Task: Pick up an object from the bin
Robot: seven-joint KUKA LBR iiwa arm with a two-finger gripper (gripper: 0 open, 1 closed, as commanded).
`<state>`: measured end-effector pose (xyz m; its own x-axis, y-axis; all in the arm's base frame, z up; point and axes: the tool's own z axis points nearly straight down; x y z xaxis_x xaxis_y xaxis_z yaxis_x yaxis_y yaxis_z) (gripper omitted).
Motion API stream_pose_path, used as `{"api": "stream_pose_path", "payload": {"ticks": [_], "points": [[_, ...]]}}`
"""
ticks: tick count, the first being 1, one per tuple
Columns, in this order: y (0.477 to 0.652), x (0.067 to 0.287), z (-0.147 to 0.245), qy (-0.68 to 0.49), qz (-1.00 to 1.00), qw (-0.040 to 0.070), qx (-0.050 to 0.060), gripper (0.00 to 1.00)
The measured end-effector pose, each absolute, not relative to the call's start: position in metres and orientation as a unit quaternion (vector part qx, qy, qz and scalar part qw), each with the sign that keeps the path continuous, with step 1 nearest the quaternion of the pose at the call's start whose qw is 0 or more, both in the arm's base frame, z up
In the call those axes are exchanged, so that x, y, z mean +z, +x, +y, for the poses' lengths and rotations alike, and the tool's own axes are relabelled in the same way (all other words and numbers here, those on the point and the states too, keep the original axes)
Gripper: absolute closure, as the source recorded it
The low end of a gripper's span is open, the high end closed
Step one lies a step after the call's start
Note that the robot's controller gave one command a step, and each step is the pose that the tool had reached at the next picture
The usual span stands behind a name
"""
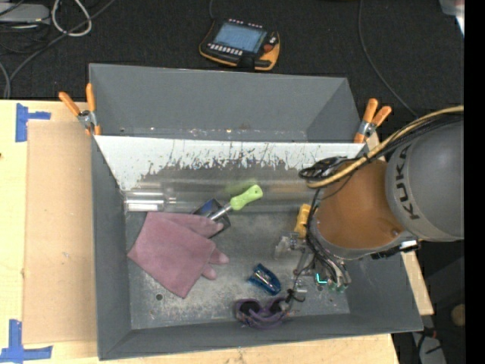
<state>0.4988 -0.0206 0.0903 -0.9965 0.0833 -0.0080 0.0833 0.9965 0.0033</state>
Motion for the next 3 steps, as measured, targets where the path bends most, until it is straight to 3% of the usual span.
{"api": "stream_pose_path", "payload": {"ticks": [3], "points": [[0.4988,0.0903,-0.0206,0.042,0.999,0.004,0.002,0.00]]}}
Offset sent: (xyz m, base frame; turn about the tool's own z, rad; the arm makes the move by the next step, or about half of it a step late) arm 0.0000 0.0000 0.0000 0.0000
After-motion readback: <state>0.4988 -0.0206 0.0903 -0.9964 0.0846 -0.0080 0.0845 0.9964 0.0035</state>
